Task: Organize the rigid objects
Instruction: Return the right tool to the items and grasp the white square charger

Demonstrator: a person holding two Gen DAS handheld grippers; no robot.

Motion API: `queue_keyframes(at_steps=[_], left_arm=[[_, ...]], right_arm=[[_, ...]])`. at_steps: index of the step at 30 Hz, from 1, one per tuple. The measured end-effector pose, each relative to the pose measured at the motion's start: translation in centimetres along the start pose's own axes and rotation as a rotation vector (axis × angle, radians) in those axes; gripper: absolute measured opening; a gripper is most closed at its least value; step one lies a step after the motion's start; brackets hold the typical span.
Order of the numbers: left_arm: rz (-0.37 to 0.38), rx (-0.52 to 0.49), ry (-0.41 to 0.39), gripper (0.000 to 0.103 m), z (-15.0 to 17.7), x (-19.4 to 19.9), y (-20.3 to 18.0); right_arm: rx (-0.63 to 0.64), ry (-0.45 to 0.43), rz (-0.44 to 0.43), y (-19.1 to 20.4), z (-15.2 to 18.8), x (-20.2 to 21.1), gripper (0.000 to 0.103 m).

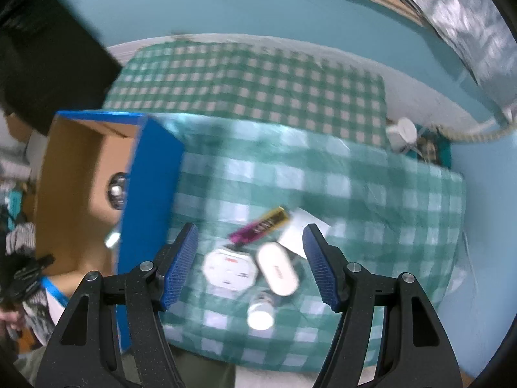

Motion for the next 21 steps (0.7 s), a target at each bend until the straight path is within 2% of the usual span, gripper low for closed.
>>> queue_keyframes(at_steps=[5, 9, 15, 21], left_arm=[[-0.003, 0.000, 0.003, 0.005, 0.2, -0.2, -0.1], [-0.006, 0.003, 0.005, 0.005, 0.2, -0.3, -0.2], [-0.007, 0.010, 0.004, 0.005, 0.1, -0.3, -0.2], [-0.003, 0.024, 0.003, 0.005, 0.1, -0.3, 0.0]], right_arm=[[-0.130, 0.035, -0.027, -3.9, -0.1, -2.7, 0.067], [-0.191, 0.065, -0.045, -5.4, -0.2, -5.0, 0.067], [-0.231, 0.112, -0.064, -6.3, -0.3, -7.9, 0.067], [-0.236, 0.134, -0.060, -6.6, -0.2, -9.1, 0.067]])
Point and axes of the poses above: each gripper's, at about its wrist camera, not at the fingertips, and x roughly against the way its jaws point, y to its left, z to its underside, the point moved 3 cm from there along -x, roughly the way its jaws point, and after that the axes turned 9 degrees about y, right-handed, at the moved point
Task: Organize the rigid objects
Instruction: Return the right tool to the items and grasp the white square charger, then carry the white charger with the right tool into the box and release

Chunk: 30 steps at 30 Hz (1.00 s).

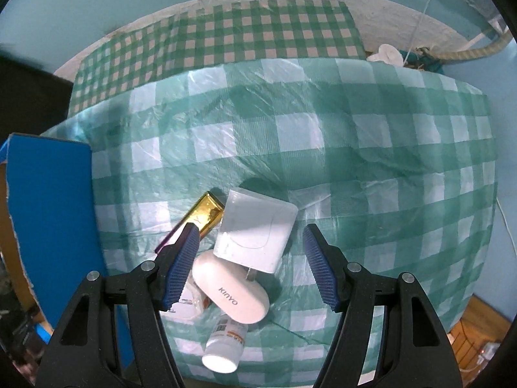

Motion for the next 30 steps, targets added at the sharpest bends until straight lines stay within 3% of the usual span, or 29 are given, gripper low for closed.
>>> queue_keyframes(at_steps=[6, 8, 14, 25, 30], left_arm=[[-0.002, 0.003, 0.004, 0.005, -0.1, 0.0, 0.2], [-0.002, 0.005, 0.006, 0.005, -0.1, -0.1, 0.2], [0.000, 0.007, 0.008, 0.005, -0.2, -0.1, 0.3], [0.001, 0.010, 0.011, 0.006, -0.4, -0.2, 0.5], [0.002, 0.007, 0.010, 0.006, -0.3, -0.3, 0.4]], right_arm=[[0.010, 0.022, 0.015, -0.1, -0.2, -1.0, 0.067], [0.017, 0.025, 0.015, -0.1, -0.3, -1.4, 0.057], [0.043, 0.021, 0.028, -0.2, -0.5, -2.0, 0.051], [0.139, 0.009, 0.142, 0.3, -0.2, -3.1, 0.050], [0.150, -0.001, 0.135, 0.0, 0.0, -3.1, 0.049]])
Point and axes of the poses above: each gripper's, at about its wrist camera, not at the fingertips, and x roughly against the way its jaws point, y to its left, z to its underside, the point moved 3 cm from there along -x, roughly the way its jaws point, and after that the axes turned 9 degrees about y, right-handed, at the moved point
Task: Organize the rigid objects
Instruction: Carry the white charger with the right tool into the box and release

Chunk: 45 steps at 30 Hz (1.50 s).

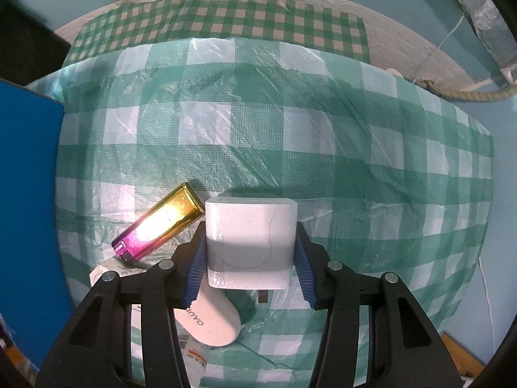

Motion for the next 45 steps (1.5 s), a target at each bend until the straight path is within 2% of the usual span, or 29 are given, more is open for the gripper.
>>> queue_keyframes(at_steps=[13, 25, 35, 45], left_arm=[[-0.001, -0.007, -0.002, 0.006, 0.0, 0.0, -0.2], [0.002, -0.014, -0.003, 0.006, -0.1, 0.2, -0.4], [0.004, -0.015, -0.005, 0.005, -0.3, 0.3, -0.4], [0.007, -0.016, -0.007, 0.006, -0.5, 0.6, -0.3]], right_arm=[[0.061, -0.026, -0.038, 1.8, 0.4, 3.4, 0.049], [0.144, -0.066, -0.043, 4.7, 0.7, 8.3, 0.049], [0.273, -0.115, -0.050, 9.7, 0.7, 12.2, 0.049], [0.399, -0.132, -0.047, 15.5, 0.3, 13.9, 0.049]])
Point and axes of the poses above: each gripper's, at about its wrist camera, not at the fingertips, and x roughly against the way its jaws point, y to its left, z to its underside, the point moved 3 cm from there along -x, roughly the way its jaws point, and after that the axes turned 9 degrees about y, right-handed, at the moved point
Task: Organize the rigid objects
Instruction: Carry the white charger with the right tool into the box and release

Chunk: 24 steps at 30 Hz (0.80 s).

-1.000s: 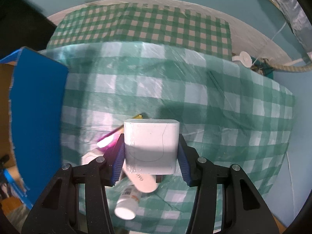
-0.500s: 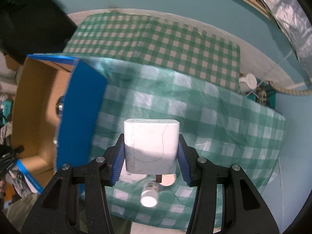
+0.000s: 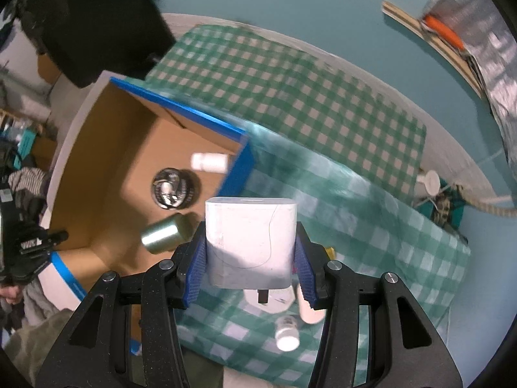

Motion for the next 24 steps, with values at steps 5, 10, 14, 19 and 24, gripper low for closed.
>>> queue_keyframes(at_steps=[5, 10, 14, 19, 24], left_arm=[[0.000, 0.001, 0.000, 0.006, 0.0, 0.1, 0.0], [0.001, 0.000, -0.001, 0.006, 0.0, 0.0, 0.0], [0.001, 0.000, -0.001, 0.006, 0.0, 0.0, 0.0], [0.002, -0.001, -0.002, 0.006, 0.0, 0.0, 0.0], [0.004, -0.001, -0.003, 0.006, 0.0, 0.1, 0.0]], right_arm=[[0.061, 0.006, 0.010, 2.6, -1.5, -0.2, 0.049], [0.101, 0.017, 0.011, 4.7, -2.7, -1.0, 0.049], [0.116, 0.029, 0.009, 5.8, -3.5, -1.8, 0.049], [0.131, 0.041, 0.010, 6.6, -4.0, -3.0, 0.049], [0.138, 0.064, 0.015, 7.0, -4.1, -4.2, 0.049]])
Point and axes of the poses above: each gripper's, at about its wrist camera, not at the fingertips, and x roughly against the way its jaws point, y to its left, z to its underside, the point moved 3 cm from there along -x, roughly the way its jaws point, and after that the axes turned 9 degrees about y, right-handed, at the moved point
